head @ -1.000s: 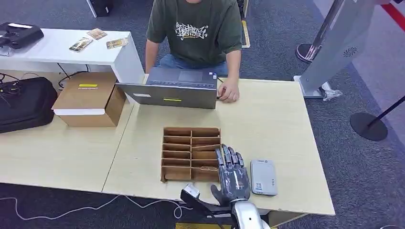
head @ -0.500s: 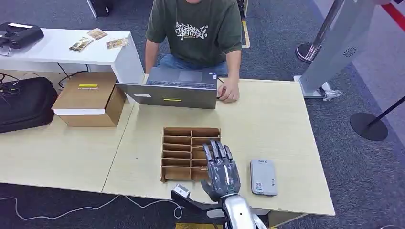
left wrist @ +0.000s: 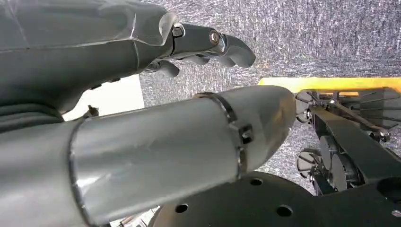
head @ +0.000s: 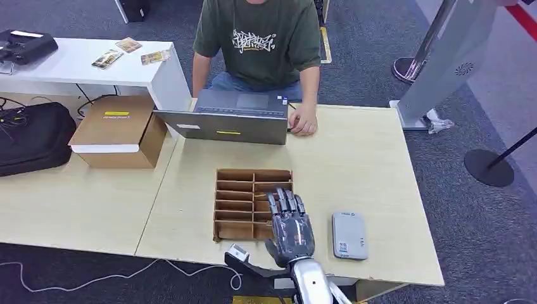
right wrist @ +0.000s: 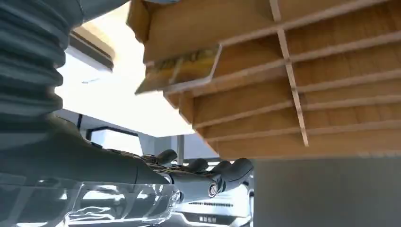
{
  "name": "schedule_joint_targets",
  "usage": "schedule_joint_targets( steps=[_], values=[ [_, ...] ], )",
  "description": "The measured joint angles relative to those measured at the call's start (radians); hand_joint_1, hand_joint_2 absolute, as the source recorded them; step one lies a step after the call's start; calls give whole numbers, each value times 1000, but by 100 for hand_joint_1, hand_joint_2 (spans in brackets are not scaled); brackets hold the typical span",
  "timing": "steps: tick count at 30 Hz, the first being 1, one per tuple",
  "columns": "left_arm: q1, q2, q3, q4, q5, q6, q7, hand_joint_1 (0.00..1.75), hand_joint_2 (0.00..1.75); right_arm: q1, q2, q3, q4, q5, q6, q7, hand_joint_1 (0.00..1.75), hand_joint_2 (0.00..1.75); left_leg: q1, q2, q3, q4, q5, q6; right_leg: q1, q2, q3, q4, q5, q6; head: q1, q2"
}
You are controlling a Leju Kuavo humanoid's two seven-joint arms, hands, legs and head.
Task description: Pass the card to the sensor for recognition and then transmit it.
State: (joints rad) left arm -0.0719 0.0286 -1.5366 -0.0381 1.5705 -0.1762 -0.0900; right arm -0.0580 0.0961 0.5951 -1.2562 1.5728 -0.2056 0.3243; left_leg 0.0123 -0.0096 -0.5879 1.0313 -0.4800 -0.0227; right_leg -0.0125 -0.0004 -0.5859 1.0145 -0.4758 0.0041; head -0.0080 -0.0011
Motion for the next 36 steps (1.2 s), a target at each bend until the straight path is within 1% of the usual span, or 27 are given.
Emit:
schedule_joint_targets(
  steps=[2, 7, 12, 29, 36],
  values=[
    [0, 2, 0, 0, 0, 0, 0, 0, 0, -6, -3, 13, 10, 0, 25, 24, 0, 175, 0, 0, 0, 0, 0, 0, 0, 0, 0, 0, 0, 0, 0, 0],
    [0, 6, 8, 0, 0, 2, 3, 0, 0, -11, -16, 40, 22, 0, 34, 60, 0, 175, 0, 0, 0, 0, 0, 0, 0, 0, 0, 0, 0, 0, 0, 0],
    [0, 8, 8, 0, 0, 1, 3, 0, 0, -11, -21, 47, 16, 0, 63, 51, 0, 175, 0, 0, 0, 0, 0, 0, 0, 0, 0, 0, 0, 0, 0, 0],
    [0, 8, 8, 0, 0, 1, 3, 0, 0, 5, -34, 51, -48, 0, 65, 51, 0, 175, 0, 0, 0, 0, 0, 0, 0, 0, 0, 0, 0, 0, 0, 0],
    [0, 8, 8, 0, 0, 3, 3, 0, 0, 7, -35, 51, -51, 0, 69, 52, 0, 175, 0, 0, 0, 0, 0, 0, 0, 0, 0, 0, 0, 0, 0, 0]
  ],
)
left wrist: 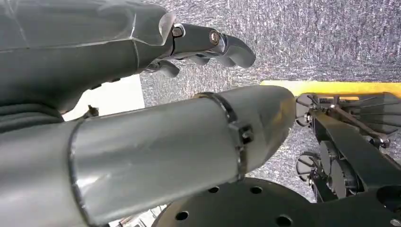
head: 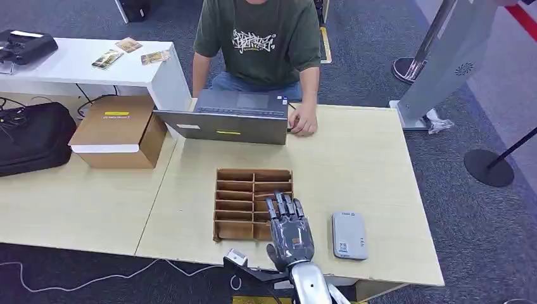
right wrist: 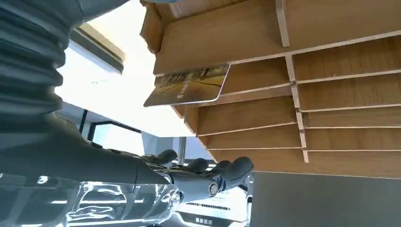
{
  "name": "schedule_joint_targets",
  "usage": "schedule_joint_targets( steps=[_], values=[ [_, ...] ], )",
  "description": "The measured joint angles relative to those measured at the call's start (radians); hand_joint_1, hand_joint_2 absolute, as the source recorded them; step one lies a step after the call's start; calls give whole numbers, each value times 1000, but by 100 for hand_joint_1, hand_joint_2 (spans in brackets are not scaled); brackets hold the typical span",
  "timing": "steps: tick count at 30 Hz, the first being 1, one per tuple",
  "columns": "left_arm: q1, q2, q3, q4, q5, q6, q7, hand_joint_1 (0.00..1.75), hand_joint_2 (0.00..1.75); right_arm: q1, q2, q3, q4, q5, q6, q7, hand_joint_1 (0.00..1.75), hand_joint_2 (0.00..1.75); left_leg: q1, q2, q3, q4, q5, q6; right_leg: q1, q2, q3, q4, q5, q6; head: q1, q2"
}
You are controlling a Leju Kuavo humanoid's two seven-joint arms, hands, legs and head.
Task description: Pass the card to the sensor for recognition and then transmit it.
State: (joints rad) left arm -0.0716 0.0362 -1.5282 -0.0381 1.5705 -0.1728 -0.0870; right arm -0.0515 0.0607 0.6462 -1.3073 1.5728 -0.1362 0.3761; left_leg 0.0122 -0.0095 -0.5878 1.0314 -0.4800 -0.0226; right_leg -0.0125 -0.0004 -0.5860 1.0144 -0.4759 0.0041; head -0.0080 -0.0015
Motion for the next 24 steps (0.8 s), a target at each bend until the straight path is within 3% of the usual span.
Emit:
schedule_joint_targets(
  steps=[8, 9, 10, 11, 24],
  values=[
    [0, 0, 0, 0, 0, 1, 0, 0, 0, 0, 0, 0, -2, 0, 9, -6, 0, 175, 0, 0, 0, 0, 0, 0, 0, 0, 0, 0, 0, 0, 0, 0],
    [0, 0, 0, 0, 0, 1, 0, 0, 0, 0, 0, 0, -2, 0, 9, -9, 82, 175, 0, 0, 0, 0, 0, 0, 0, 0, 0, 0, 0, 0, 0, 0],
    [0, 0, 0, 0, 0, 1, 0, 0, 0, 0, 0, 0, -2, 0, 9, -10, 140, 175, 0, 0, 0, 0, 0, 0, 0, 0, 0, 0, 0, 0, 0, 0],
    [0, 0, 0, 0, 0, 1, 0, 0, 0, 0, 0, 0, -2, 0, 9, -10, 175, 175, 0, 0, 0, 0, 0, 0, 0, 0, 0, 0, 0, 0, 0, 0],
    [0, -1, 0, 0, -3, 1, 0, 0, 0, 0, 0, 0, -3, 0, 6, -10, 175, 175, 0, 0, 0, 0, 0, 0, 0, 0, 0, 0, 0, 0, 0, 0]
  ],
)
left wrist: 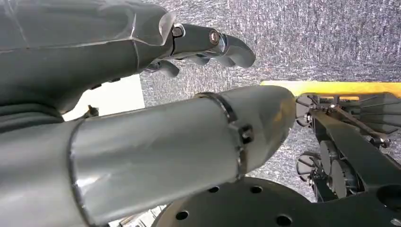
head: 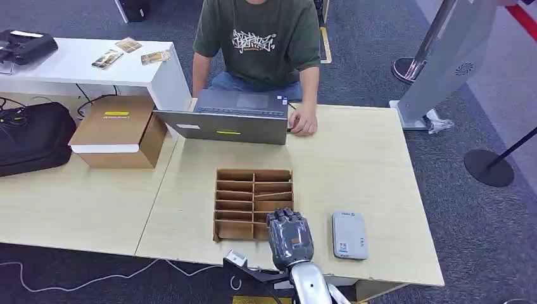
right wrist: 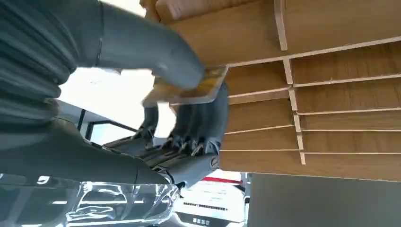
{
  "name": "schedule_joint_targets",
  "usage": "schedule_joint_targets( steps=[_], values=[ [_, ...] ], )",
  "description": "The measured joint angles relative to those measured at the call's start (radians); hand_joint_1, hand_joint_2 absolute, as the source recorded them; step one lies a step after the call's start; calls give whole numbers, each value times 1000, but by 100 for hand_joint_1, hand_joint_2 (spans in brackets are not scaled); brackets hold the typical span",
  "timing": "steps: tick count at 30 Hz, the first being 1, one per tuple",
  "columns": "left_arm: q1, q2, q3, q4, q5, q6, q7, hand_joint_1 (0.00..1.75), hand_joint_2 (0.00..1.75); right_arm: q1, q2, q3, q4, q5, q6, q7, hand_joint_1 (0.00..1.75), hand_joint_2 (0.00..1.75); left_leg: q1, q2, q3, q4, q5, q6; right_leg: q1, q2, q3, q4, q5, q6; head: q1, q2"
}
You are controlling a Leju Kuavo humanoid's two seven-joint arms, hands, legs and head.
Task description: Pass the card to the sensor for recognition and then transmit it.
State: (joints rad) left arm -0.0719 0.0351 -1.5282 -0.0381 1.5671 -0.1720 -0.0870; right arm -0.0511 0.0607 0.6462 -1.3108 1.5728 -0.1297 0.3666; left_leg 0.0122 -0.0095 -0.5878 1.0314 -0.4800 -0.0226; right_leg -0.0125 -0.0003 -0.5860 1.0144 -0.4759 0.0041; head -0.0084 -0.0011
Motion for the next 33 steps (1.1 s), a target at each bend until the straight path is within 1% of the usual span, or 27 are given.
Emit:
schedule_joint_targets(
  steps=[14, 18, 19, 20, 23, 25, 28, 30, 33],
  values=[
    [-1, 0, 0, 0, -2, 2, 0, 0, 0, 4, 0, -2, -12, 0, -4, 3, 175, 175, 0, 0, 0, 0, 0, 0, 0, 0, 0, 0, 0, 0, 0, 0],
    [-1, 0, 0, 0, -2, 2, 0, 0, 0, 6, 0, -4, -17, 0, -6, 3, 171, 175, 0, 0, 0, 0, 0, 0, 0, 0, 0, 0, 0, 0, 0, 0],
    [-1, 0, 0, 0, -2, 2, 0, 0, 0, 7, 0, -4, -18, 0, -6, 2, 175, 175, 0, 0, 0, 0, 0, 0, 0, 0, 0, 0, 0, 0, 0, 0],
    [-1, 0, 0, 0, -1, 2, 0, 0, 0, 7, 0, -5, -19, 0, -6, 2, 173, 175, 0, 0, 0, 0, 0, 0, 0, 0, 0, 0, 0, 0, 0, 0],
    [-1, 0, 0, 0, -1, 2, 0, 0, 0, 7, 0, -5, -20, 0, -13, 0, 175, 175, 0, 0, 0, 0, 0, 0, 0, 0, 0, 0, 0, 0, 0, 0],
    [-1, 0, 0, 0, -1, 2, 0, 0, 0, 8, -1, -5, -22, 0, -28, 0, 173, 175, 0, 0, 0, 0, 0, 0, 0, 0, 0, 0, 0, 0, 0, 0],
    [-1, 0, 0, 0, 0, 2, 0, 0, 0, 12, -5, -5, -37, 0, -58, 12, 175, 175, 0, 0, 0, 0, 0, 0, 0, 0, 0, 0, 0, 0, 0, 0],
    [-1, 0, 0, 0, 2, 2, 0, 0, 0, 17, -9, -5, -59, 0, -88, 34, 175, 175, 0, 0, 0, 0, 0, 0, 0, 0, 0, 0, 0, 0, 0, 0],
    [-1, -1, 0, 0, 3, 3, -4, 0, 0, 28, -24, -9, -113, 0, -156, 63, 175, 175, 0, 0, 0, 0, 0, 0, 0, 0, 0, 0, 0, 0, 0, 0]
  ],
)
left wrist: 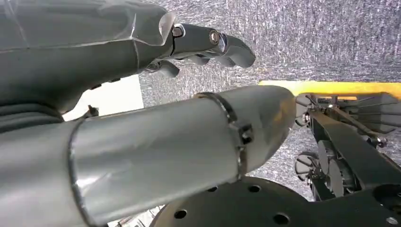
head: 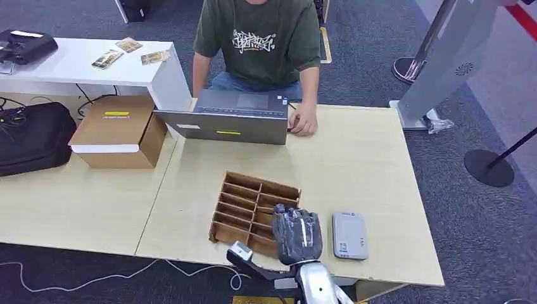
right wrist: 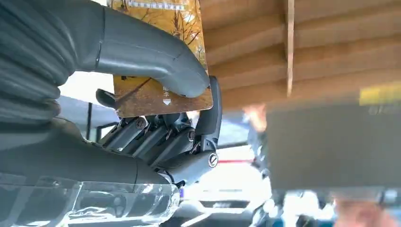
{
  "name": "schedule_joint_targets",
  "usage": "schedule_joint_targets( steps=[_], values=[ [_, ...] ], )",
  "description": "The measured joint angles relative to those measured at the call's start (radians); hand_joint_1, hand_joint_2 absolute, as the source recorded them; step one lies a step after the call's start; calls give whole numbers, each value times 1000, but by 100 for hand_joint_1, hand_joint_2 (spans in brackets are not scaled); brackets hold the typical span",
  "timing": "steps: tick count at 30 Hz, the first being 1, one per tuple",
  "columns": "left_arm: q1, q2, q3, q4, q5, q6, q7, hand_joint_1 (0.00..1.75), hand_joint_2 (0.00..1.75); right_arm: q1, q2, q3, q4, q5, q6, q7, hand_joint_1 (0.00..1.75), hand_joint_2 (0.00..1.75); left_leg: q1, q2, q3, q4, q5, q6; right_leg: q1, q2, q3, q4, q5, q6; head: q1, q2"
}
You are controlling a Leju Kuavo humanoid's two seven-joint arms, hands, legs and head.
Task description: Pass the card to the sensor for recognition and then transmit it.
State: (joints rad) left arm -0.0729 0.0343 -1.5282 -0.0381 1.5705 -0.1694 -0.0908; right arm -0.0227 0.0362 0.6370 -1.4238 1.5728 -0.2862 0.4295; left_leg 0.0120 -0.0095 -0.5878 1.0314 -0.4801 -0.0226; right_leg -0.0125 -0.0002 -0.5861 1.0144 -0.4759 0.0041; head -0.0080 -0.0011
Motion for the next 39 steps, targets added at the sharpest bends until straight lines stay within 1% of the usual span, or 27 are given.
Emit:
schedule_joint_targets(
  steps=[4, 6, 8, 9, 11, 14, 17, 19, 22, 25, 27, 29, 30, 31, 33, 35, 39],
  values=[
    [0, -1, 0, 0, 0, 2, -4, 0, 0, 24, -16, -39, -83, 0, -67, -7, 175, 175, 0, 0, 0, 0, 0, 0, 0, 0, 0, 0, 0, 0, 0, 0],
    [0, -1, 0, 0, 0, 2, -6, 0, 0, 44, -17, -68, -123, 0, -99, -26, 175, 175, 0, 0, 0, 0, 0, 0, 0, 0, 0, 0, 0, 0, 0, 0],
    [1, -2, -1, 0, 0, 3, -7, 0, 0, 73, -13, -103, -159, 0, -132, -78, 175, 175, 0, 0, 0, 0, 0, 0, 0, 0, 0, 0, 0, 0, 0, 0],
    [1, -2, -2, 0, 0, 3, -9, 0, 0, 87, -4, -134, -180, 0, -142, -113, 175, 175, 0, 0, 0, 0, 0, 0, 0, 0, 0, 0, 0, 0, 0, 0],
    [1, -2, -3, 0, 0, 3, -16, 0, 0, 112, 20, -188, -213, -1, -149, -177, 175, 175, 0, 0, 0, 0, 0, 0, 0, 0, 0, 0, 0, 0, 0, 0],
    [1, -3, -4, 0, 0, 3, -17, 0, 0, 146, 52, -252, -249, -42, -161, -239, 175, 175, 0, 0, 0, 0, 0, 0, 0, 0, 0, 0, 0, 0, 0, 0],
    [1, -5, -5, 0, 0, 5, -17, 0, 0, 176, 91, -335, -287, -144, -189, -309, 175, 175, 0, 0, 0, 0, 0, 0, 0, 0, 0, 0, 0, 0, 0, 0],
    [1, -6, -7, 0, 0, 6, -17, 0, 0, 198, 117, -391, -305, -241, -197, -366, 175, 175, 0, 0, 0, 0, 0, 0, 0, 0, 0, 0, 0, 0, 0, 0],
    [1, -6, -11, 0, 0, 9, -17, 0, 0, 216, 145, -457, -320, -360, -188, -429, 175, 175, 0, 0, 0, 0, 0, 0, 0, 0, 0, 0, 0, 0, 0, 0],
    [1, -6, -12, 0, 0, 10, -17, 0, 0, 228, 171, -508, -329, -448, -181, -472, 175, 175, 0, 0, 0, 0, 0, 0, 0, 0, 0, 0, 0, 0, 0, 0],
    [1, -6, -12, 0, 0, 12, -15, 0, 0, 233, 189, -537, -334, -578, -172, -504, 175, 175, 0, 0, 0, 0, 0, 0, 0, 0, 0, 0, 0, 0, 0, 0],
    [1, -6, -12, 0, -2, 14, -10, 0, 0, 235, 210, -579, -339, -840, -127, -547, 175, 175, 0, 0, 0, 0, 0, 0, 0, 0, 0, 0, 0, 0, 0, 0],
    [0, -6, -12, 0, -3, 14, -4, 0, 0, 239, 216, -601, -340, -946, -110, -562, 175, 175, 0, 0, 0, 0, 0, 0, 0, -1, 0, 0, 0, 0, -1, 0],
    [1, -6, -12, 0, -6, 15, 1, 0, 0, 244, 221, -630, -340, -1027, -98, -577, 175, 175, 0, -1, 0, 0, 0, 0, 0, -1, 0, 0, 0, 0, 0, 0],
    [1, -6, -12, 0, -8, 16, 4, 0, 0, 253, 230, -680, -343, -1113, -82, -599, 175, 175, 0, -1, 0, 0, 0, 0, 0, -1, 0, 0, 0, 0, 0, 0],
    [0, -6, -12, 0, -14, 17, 4, 0, 0, 260, 236, -720, -347, -1193, -72, -602, 175, 175, 0, -1, 0, 0, 0, 0, 0, -1, 0, 0, 0, 0, 0, 0],
    [0, -6, -12, 0, -18, 22, 4, 0, 0, 270, 243, -776, -351, -1307, -96, -609, 175, 175, 0, -1, 0, 0, 0, 0, 0, -1, 0, 0, 0, 0, 0, 0]
  ],
)
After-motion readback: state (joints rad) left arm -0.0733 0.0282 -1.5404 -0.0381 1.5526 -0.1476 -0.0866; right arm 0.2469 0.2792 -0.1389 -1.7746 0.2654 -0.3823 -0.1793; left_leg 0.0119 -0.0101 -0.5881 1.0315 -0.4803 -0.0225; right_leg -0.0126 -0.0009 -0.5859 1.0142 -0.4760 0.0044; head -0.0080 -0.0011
